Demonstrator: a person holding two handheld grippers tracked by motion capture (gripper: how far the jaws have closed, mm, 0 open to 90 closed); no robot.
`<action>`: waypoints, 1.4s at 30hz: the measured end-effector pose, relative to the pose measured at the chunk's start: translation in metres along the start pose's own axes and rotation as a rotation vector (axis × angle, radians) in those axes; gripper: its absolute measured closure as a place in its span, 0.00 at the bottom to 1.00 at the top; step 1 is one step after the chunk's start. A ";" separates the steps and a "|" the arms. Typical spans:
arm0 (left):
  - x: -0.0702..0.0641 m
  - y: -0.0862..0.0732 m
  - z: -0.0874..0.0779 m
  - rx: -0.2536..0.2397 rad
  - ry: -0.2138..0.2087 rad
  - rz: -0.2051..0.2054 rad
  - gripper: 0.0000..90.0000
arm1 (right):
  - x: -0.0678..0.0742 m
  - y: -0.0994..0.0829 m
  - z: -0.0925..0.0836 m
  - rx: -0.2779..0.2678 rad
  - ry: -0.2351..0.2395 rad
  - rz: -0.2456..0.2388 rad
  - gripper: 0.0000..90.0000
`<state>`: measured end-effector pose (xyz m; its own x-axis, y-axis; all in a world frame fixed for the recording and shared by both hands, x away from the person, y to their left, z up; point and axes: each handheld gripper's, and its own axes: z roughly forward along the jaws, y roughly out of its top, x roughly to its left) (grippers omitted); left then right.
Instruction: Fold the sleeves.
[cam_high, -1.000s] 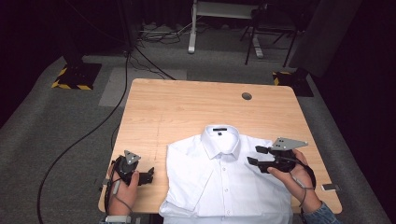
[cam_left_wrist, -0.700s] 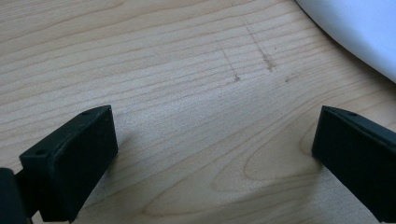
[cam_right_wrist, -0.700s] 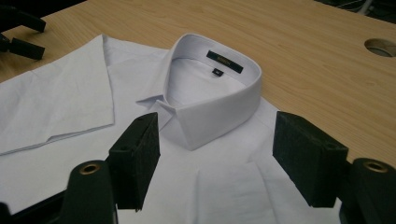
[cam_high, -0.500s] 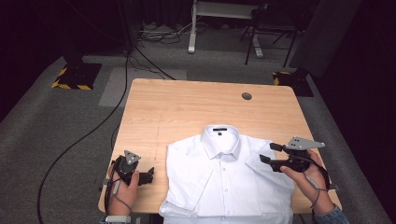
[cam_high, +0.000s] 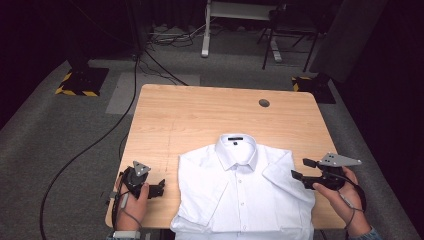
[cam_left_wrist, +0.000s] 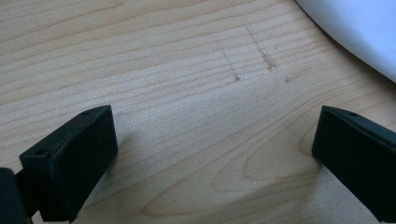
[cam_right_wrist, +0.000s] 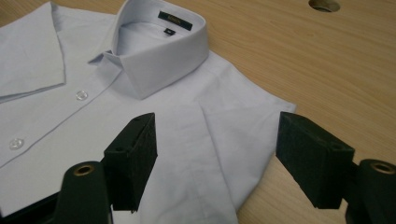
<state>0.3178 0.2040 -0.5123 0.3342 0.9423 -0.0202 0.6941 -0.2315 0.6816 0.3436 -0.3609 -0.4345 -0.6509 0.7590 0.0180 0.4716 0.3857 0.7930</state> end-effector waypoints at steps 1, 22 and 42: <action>0.000 0.000 0.000 0.000 0.000 0.000 0.00 | -0.002 -0.003 -0.001 0.004 -0.004 0.005 0.32; 0.000 0.000 0.000 0.000 0.000 0.000 0.00 | -0.013 -0.045 0.012 0.103 -0.022 0.004 0.41; 0.000 0.000 0.000 0.000 0.000 0.000 0.00 | -0.004 -0.055 0.023 0.180 0.021 -0.037 0.78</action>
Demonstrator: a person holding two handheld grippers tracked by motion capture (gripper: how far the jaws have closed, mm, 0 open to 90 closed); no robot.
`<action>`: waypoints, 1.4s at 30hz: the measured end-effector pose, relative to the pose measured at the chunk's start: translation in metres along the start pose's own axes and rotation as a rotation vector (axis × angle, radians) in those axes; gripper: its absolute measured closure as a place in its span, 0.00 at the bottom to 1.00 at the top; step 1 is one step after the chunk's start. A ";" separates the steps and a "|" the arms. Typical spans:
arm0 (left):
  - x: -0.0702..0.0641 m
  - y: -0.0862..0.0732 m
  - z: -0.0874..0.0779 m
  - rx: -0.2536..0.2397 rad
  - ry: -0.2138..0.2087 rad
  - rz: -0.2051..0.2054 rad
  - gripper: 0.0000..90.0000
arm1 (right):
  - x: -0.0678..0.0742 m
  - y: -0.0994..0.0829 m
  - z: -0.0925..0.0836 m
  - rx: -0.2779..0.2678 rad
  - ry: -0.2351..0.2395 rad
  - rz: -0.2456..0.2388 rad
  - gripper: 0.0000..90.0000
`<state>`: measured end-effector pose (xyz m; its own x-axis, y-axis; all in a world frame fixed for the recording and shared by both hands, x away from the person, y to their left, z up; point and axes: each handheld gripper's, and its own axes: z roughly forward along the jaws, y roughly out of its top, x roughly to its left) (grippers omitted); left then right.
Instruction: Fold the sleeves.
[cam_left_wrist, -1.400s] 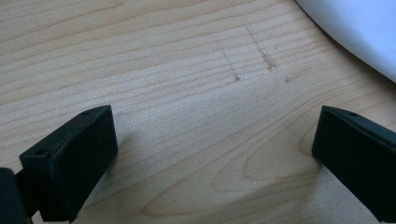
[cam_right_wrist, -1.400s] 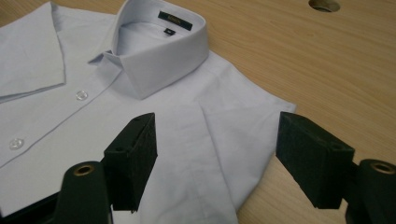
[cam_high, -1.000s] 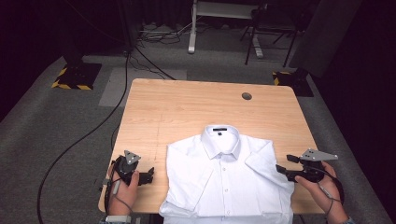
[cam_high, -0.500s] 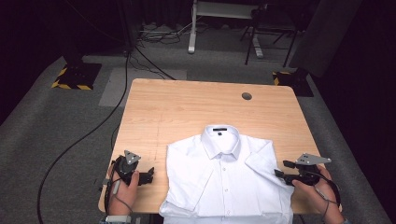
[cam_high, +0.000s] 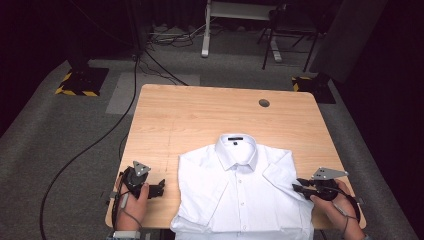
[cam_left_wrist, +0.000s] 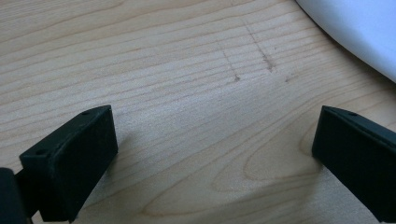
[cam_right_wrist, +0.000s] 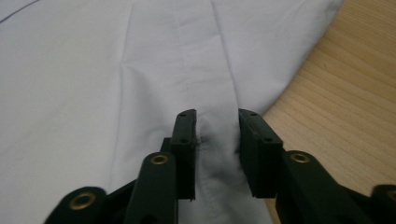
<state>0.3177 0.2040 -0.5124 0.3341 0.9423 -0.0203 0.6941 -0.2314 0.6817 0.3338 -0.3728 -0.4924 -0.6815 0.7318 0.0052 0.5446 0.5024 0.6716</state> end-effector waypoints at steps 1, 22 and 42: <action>0.000 0.000 0.000 0.000 0.000 0.000 0.00 | 0.001 0.001 0.000 0.003 -0.001 -0.008 0.81; 0.000 0.000 0.000 0.000 0.000 0.000 0.00 | 0.033 0.028 -0.036 -0.091 0.038 -0.074 0.97; 0.000 0.000 0.000 0.000 0.000 0.000 0.00 | 0.045 0.037 -0.042 -0.242 0.150 0.017 0.50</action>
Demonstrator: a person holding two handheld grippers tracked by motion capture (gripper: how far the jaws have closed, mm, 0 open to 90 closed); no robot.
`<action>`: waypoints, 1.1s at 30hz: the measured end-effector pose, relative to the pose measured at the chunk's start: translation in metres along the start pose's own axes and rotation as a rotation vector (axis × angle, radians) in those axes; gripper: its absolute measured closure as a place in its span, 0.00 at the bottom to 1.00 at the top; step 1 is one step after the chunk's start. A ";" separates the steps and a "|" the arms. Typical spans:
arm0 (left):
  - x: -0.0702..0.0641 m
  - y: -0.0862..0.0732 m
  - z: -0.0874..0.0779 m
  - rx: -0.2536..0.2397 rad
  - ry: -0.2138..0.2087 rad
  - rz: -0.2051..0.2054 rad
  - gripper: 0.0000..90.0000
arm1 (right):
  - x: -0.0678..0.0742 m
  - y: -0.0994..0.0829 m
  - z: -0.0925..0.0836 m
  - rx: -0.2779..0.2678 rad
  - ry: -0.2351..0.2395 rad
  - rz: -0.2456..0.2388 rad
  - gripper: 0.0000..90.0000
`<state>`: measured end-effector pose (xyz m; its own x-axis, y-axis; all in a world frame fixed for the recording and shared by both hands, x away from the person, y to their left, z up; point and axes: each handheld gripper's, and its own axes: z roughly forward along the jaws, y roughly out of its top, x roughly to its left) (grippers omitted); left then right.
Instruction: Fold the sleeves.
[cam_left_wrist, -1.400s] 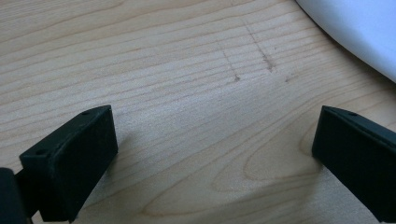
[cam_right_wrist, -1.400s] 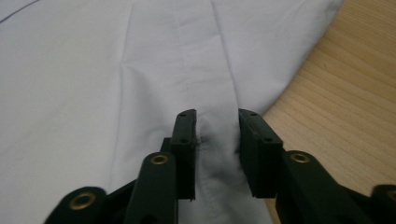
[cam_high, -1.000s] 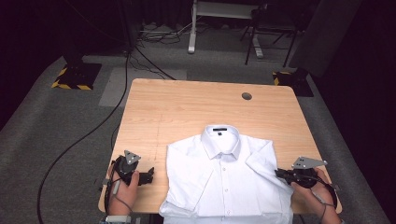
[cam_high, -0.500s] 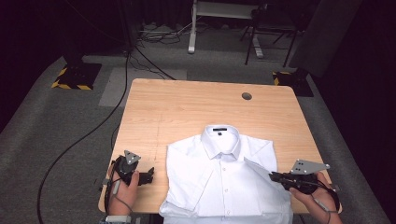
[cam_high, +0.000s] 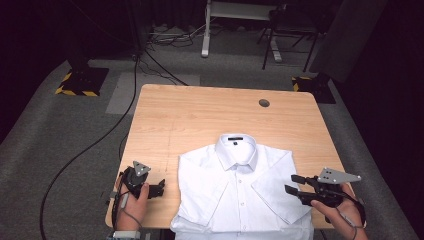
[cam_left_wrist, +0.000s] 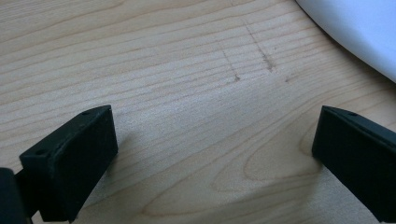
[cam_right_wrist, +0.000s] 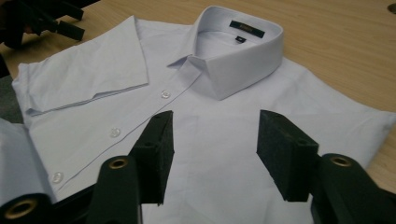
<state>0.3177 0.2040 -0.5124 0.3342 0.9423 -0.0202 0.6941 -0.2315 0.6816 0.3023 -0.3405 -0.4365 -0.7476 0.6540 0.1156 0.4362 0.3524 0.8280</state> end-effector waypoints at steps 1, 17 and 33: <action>0.000 0.000 0.000 0.000 0.000 0.000 0.00 | -0.001 0.000 0.000 -0.008 -0.015 -0.003 0.47; 0.000 0.000 0.000 0.001 0.000 0.000 0.00 | -0.026 0.001 -0.015 -0.030 -0.155 -0.048 0.25; 0.000 0.000 0.000 0.000 0.000 0.000 0.00 | -0.045 -0.040 -0.023 0.111 -0.173 -0.016 0.23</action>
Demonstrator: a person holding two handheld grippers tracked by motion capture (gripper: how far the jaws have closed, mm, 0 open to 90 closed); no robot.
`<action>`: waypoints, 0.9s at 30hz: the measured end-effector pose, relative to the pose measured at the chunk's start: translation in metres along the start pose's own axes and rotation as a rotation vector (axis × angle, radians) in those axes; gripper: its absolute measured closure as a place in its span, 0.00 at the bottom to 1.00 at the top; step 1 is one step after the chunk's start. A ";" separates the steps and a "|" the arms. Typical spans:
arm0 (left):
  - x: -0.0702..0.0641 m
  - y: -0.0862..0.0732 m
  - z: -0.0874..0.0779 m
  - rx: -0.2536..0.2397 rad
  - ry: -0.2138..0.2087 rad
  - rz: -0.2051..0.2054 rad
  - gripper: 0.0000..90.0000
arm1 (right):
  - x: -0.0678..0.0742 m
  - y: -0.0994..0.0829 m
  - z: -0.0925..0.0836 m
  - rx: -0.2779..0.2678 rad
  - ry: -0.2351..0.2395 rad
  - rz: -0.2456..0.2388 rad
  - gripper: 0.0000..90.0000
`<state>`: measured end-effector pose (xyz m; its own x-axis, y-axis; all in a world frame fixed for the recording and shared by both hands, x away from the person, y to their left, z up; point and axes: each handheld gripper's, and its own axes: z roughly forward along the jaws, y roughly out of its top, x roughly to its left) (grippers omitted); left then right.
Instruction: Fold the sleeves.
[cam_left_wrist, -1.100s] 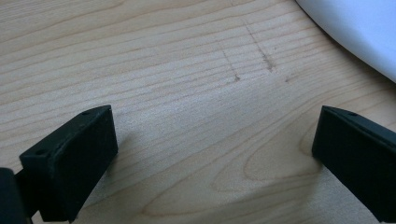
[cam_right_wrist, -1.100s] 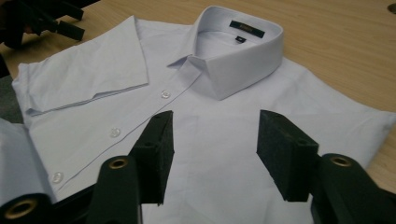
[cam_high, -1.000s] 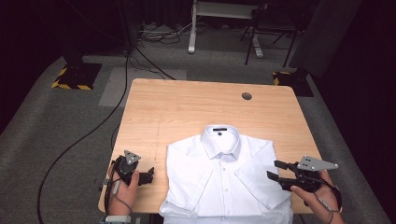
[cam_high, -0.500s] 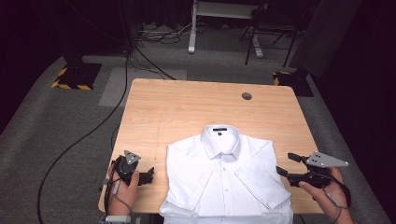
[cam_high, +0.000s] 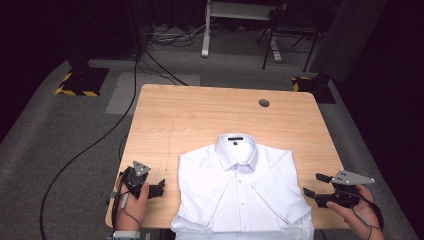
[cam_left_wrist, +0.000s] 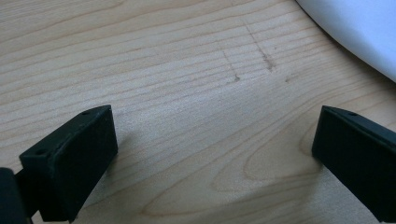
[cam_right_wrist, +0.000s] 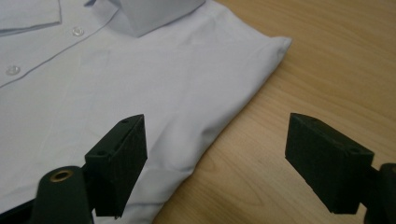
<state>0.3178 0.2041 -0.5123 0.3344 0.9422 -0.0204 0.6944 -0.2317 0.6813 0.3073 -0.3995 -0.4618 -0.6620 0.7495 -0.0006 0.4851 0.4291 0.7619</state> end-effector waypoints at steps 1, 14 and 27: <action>0.000 0.000 0.000 0.000 0.000 0.000 0.00 | 0.000 -0.003 0.001 0.010 0.006 0.001 0.23; 0.000 0.000 0.000 0.000 0.000 0.000 0.00 | 0.003 -0.031 0.008 0.117 0.029 -0.039 0.24; 0.000 0.000 0.000 0.000 0.000 0.000 0.00 | 0.001 -0.034 0.007 0.099 0.021 -0.027 0.23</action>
<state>0.3178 0.2041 -0.5123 0.3346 0.9421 -0.0201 0.6944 -0.2321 0.6811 0.2941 -0.4097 -0.4927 -0.6870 0.7267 -0.0058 0.5206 0.4977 0.6938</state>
